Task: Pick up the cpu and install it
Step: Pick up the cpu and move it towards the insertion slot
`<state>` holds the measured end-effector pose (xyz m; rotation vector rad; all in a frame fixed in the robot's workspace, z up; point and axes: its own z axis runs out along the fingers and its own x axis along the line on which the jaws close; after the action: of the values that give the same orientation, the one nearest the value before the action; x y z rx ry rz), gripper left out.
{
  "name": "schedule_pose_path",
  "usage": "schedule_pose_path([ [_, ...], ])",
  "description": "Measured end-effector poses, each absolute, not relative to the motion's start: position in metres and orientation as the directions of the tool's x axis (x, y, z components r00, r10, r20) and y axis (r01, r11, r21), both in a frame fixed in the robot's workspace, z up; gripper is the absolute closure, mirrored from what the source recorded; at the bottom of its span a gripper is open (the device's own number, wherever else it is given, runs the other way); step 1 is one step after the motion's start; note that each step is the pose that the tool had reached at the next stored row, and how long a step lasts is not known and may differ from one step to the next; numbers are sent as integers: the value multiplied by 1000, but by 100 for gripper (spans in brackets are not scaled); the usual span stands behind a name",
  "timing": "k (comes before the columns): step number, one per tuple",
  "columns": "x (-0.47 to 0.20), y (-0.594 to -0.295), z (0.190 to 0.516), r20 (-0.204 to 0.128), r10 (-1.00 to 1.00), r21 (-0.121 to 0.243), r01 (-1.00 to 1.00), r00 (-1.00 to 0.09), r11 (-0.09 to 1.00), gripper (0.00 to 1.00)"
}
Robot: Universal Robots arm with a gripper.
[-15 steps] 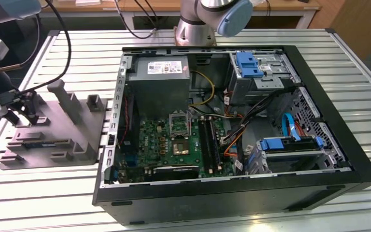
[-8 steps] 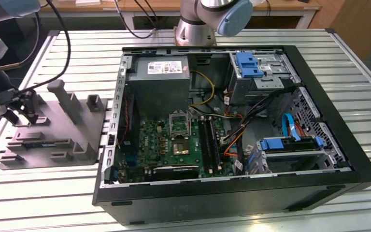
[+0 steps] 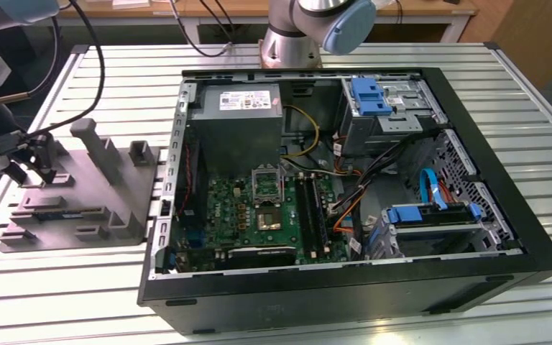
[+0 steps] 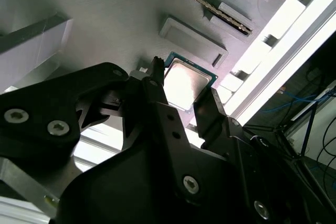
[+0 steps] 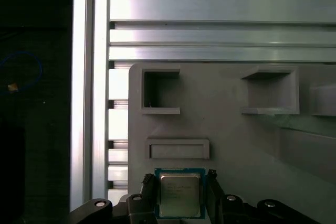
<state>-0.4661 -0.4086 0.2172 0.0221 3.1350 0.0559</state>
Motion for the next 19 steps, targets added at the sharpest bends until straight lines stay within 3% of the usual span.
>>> schedule_pose_path([
  [19,-468,-408,218,-8,18,34,18,-1000,999,53],
])
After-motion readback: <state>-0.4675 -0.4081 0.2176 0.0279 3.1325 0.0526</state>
